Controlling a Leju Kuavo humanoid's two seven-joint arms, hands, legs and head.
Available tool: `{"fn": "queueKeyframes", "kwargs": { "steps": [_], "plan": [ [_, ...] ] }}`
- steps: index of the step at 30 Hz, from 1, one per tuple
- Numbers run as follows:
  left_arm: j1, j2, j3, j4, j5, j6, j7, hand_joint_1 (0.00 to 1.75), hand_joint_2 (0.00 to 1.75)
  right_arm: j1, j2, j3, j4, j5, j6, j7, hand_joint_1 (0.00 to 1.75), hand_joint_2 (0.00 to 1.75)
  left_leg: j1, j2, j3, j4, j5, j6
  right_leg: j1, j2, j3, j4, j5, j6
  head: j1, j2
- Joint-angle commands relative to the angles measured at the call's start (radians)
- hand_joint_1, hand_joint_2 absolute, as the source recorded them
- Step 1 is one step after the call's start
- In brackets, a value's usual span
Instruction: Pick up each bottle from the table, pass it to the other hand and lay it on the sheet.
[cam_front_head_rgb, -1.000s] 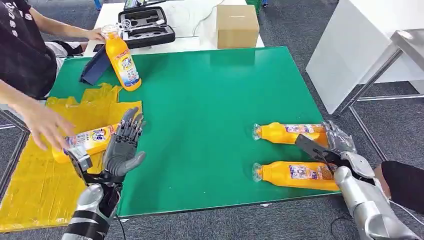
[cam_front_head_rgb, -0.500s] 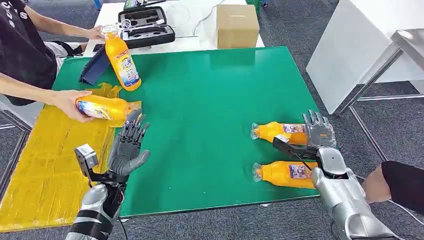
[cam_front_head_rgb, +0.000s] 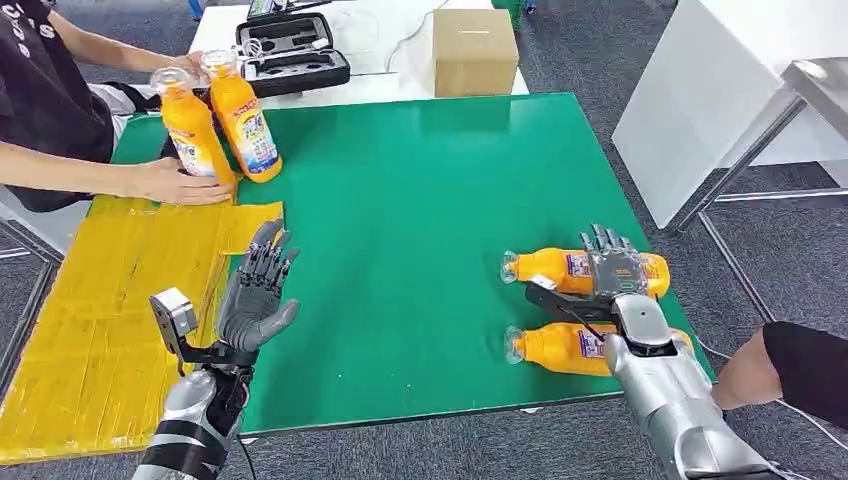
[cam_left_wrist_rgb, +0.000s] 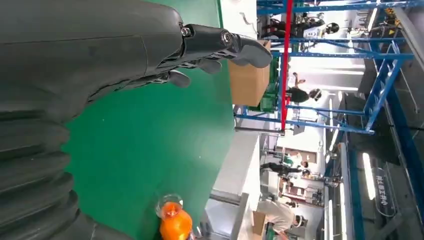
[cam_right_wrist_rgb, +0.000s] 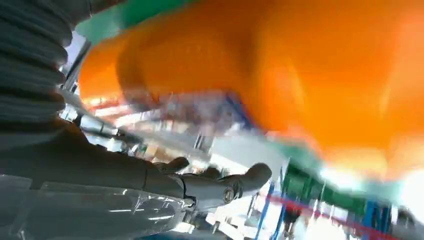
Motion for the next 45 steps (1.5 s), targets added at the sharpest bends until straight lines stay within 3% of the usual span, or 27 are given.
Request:
{"fn": "queueKeyframes", "kwargs": {
  "steps": [1, 9, 14, 17, 27, 33, 37, 41, 43, 45],
  "plan": [
    [-0.065, -0.003, 0.012, 0.110, 0.002, -0.018, 0.002, 0.00, 1.75, -0.152, -0.038, 0.027, 0.330, -0.125, 0.232, -0.059, 1.75, 1.75, 0.000, 0.000, 0.005, 0.000, -0.001, 0.000, 0.001, -0.002, 0.005, -0.001, -0.001, -0.001, 0.000, 0.000],
    [-0.103, -0.002, -0.014, 0.162, 0.000, -0.017, -0.015, 0.00, 1.75, -0.184, -0.072, 0.024, 0.420, -0.188, 0.349, -0.117, 1.75, 1.75, 0.001, -0.004, 0.012, -0.001, 0.000, 0.000, 0.001, -0.006, 0.013, -0.003, -0.002, -0.001, 0.000, 0.000],
    [-0.100, 0.002, -0.018, 0.160, 0.001, -0.005, -0.019, 0.00, 1.75, -0.182, -0.054, 0.018, 0.416, -0.206, 0.304, -0.103, 1.75, 1.75, 0.001, -0.004, 0.017, -0.001, -0.002, 0.002, 0.001, -0.005, 0.019, -0.005, -0.003, 0.001, 0.000, 0.000],
    [-0.081, 0.003, -0.008, 0.135, 0.002, 0.001, -0.012, 0.00, 1.75, -0.179, -0.016, 0.014, 0.388, -0.206, 0.198, -0.065, 1.75, 1.75, 0.001, -0.003, 0.018, -0.001, -0.002, 0.002, 0.001, -0.004, 0.020, -0.005, -0.002, 0.001, 0.000, 0.000],
    [-0.080, 0.002, -0.008, 0.131, 0.001, 0.001, -0.011, 0.00, 1.75, -0.181, -0.012, 0.015, 0.388, -0.205, 0.198, -0.060, 1.75, 1.75, 0.001, -0.002, 0.019, -0.001, -0.002, 0.001, 0.001, -0.003, 0.021, -0.005, -0.003, 0.000, 0.000, 0.000],
    [-0.035, -0.007, 0.002, 0.064, -0.017, 0.019, 0.007, 0.00, 1.75, -0.077, 0.098, -0.061, 0.131, -0.198, -0.259, -0.089, 1.75, 1.75, 0.001, 0.002, 0.019, -0.001, -0.003, 0.001, 0.002, 0.000, 0.020, -0.004, -0.002, 0.000, 0.000, 0.000],
    [-0.050, -0.003, -0.043, 0.053, -0.048, 0.035, 0.014, 0.00, 1.75, 0.029, 0.154, -0.099, -0.119, -0.135, -0.440, -0.113, 1.75, 1.75, 0.001, 0.003, 0.015, 0.000, -0.003, 0.001, 0.002, 0.001, 0.016, -0.002, -0.002, 0.001, 0.000, 0.000],
    [-0.089, -0.002, -0.099, 0.048, -0.072, 0.051, 0.028, 0.00, 1.75, 0.108, 0.231, -0.192, -0.351, -0.021, -0.495, -0.170, 1.75, 1.75, 0.002, -0.001, 0.013, 0.000, -0.003, 0.001, 0.003, -0.003, 0.014, -0.002, -0.004, 0.001, 0.000, 0.000],
    [-0.123, -0.005, -0.134, 0.058, -0.086, 0.060, 0.045, 0.00, 1.75, 0.137, 0.323, -0.282, -0.504, 0.017, -0.495, -0.282, 1.75, 1.75, 0.001, -0.002, 0.012, 0.001, -0.003, 0.001, 0.002, -0.003, 0.013, 0.000, -0.004, 0.001, 0.000, 0.000],
    [-0.154, -0.007, -0.154, 0.076, -0.085, 0.068, 0.057, 0.00, 1.75, 0.122, 0.394, -0.336, -0.551, -0.024, -0.495, -0.383, 1.75, 1.75, 0.001, -0.001, 0.008, 0.000, -0.002, 0.001, 0.002, -0.002, 0.010, 0.000, -0.003, 0.001, 0.000, 0.000]
  ]
}}
